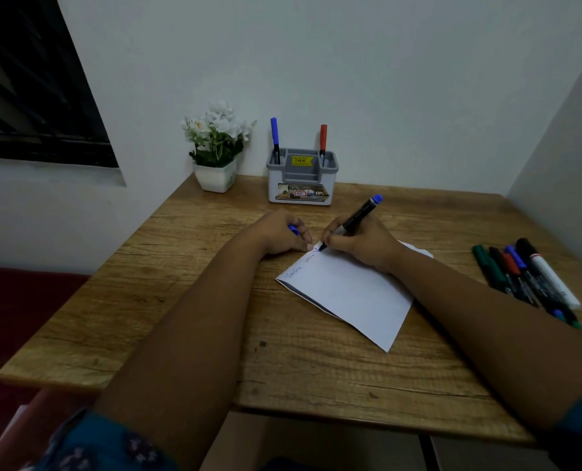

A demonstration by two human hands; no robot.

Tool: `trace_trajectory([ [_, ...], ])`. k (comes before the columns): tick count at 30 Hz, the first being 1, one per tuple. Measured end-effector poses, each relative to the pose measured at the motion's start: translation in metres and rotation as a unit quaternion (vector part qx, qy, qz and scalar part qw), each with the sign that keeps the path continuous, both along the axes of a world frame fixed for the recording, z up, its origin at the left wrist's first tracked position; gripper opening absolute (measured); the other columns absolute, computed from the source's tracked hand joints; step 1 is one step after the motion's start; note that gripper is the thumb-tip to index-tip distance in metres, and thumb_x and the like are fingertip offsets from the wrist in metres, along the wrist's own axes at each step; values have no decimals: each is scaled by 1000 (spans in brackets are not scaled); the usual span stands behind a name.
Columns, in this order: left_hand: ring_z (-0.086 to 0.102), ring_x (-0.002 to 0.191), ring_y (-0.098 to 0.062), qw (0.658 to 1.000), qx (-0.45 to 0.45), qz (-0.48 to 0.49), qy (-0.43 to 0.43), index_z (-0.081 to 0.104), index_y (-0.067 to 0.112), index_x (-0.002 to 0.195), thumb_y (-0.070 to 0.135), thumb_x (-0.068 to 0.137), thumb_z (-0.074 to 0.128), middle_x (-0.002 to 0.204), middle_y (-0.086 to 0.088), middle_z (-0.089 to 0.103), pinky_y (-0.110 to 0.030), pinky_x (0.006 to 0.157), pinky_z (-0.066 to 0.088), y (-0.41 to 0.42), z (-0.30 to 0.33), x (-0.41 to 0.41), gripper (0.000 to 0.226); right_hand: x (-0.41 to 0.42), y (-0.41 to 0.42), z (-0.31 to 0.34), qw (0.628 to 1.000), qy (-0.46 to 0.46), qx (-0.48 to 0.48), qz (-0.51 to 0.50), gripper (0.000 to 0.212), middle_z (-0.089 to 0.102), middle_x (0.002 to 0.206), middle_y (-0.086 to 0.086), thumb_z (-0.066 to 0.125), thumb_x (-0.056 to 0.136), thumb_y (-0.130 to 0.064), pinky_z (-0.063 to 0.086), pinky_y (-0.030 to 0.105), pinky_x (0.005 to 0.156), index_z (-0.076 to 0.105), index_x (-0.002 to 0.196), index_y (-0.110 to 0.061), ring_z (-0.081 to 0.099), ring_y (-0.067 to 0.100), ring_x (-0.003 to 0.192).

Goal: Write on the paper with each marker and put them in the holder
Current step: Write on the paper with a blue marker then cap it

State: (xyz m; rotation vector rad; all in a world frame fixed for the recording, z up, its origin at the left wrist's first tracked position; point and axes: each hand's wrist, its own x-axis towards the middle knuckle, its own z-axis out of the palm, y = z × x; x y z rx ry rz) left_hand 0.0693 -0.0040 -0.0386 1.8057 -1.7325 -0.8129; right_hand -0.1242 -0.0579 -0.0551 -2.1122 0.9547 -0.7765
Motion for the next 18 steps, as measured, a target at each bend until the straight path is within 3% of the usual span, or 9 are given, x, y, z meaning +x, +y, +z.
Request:
trace_trajectory([
  [5, 57, 96, -16, 1000, 4, 2, 6, 73, 17, 90, 16, 77, 78, 98, 3, 65, -32, 85, 46, 0, 0, 0, 14, 0, -1, 0, 1000, -12, -2, -11, 3, 74, 81, -6, 73, 81, -15, 54, 26, 78, 76, 81, -16, 67, 5, 81],
  [10, 53, 85, -9, 1000, 1, 3, 2, 73, 18, 90, 17, 77, 78, 92, 7, 62, -26, 67, 40, 1, 1, 0, 15, 1, 1, 0, 1000, -5, -2, -6, 5, 73, 79, -7, 75, 80, -13, 54, 25, 76, 76, 81, -18, 68, 6, 81],
  [15, 51, 84, -8, 1000, 2, 5, 19, 72, 18, 87, 14, 77, 78, 84, 11, 60, -27, 79, 40, 2, 1, -1, 12, 1, 1, 1, 1000, 4, -22, -3, 5, 73, 81, -4, 74, 80, -12, 53, 22, 74, 76, 80, -17, 66, 5, 80],
  [18, 53, 89, -11, 1000, 2, 2, 20, 72, 18, 86, 14, 77, 78, 85, 10, 61, -29, 83, 42, 3, 2, -1, 13, 0, 0, 0, 999, -32, 6, -19, 3, 73, 79, 2, 72, 81, -10, 51, 26, 71, 73, 81, -7, 65, 7, 73],
])
